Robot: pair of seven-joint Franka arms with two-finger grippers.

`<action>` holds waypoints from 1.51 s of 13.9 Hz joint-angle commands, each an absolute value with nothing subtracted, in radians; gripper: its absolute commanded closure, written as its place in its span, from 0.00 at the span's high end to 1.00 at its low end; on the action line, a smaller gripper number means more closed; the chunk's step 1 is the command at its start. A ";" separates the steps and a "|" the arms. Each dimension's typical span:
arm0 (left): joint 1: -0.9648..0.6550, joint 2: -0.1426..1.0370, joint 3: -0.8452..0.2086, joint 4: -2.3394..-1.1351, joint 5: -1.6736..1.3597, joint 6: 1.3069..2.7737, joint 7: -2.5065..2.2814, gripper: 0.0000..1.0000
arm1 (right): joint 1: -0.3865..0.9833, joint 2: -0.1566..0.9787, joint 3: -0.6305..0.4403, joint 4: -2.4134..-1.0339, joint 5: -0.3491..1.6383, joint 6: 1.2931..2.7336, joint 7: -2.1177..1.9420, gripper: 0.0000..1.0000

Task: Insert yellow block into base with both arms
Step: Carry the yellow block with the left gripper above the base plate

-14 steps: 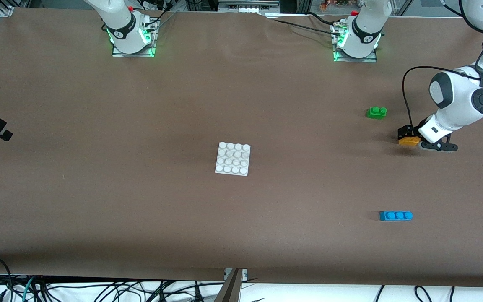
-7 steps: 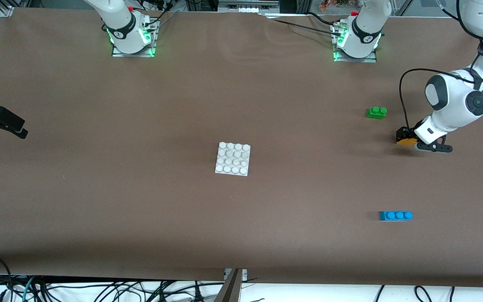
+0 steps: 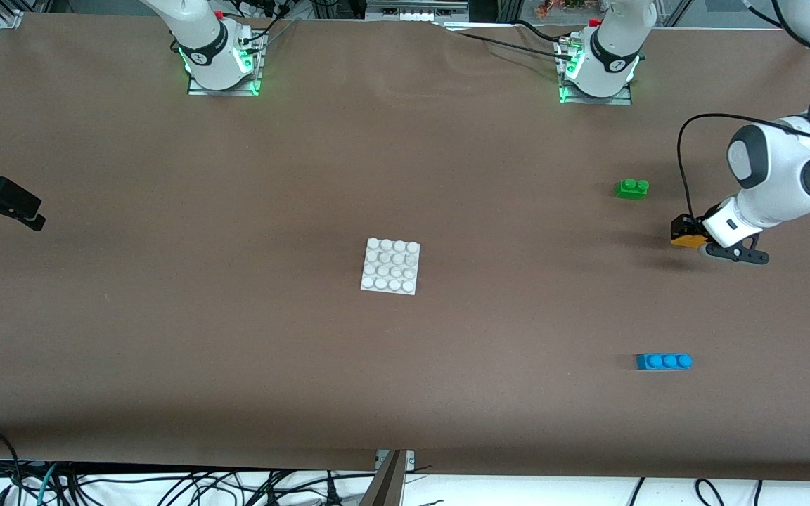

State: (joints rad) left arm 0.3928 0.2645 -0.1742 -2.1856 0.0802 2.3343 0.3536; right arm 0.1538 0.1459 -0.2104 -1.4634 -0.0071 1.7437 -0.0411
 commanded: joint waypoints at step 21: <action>-0.429 0.811 -0.339 -1.235 0.091 2.050 -0.586 0.28 | 0.137 0.150 -0.207 -1.468 -0.009 1.720 -0.078 1.00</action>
State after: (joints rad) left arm -0.3839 0.7564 -0.3630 -1.3005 0.0791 2.0036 -0.5252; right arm 0.1462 0.1537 -0.2112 -1.4669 -0.0070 1.7293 -0.0583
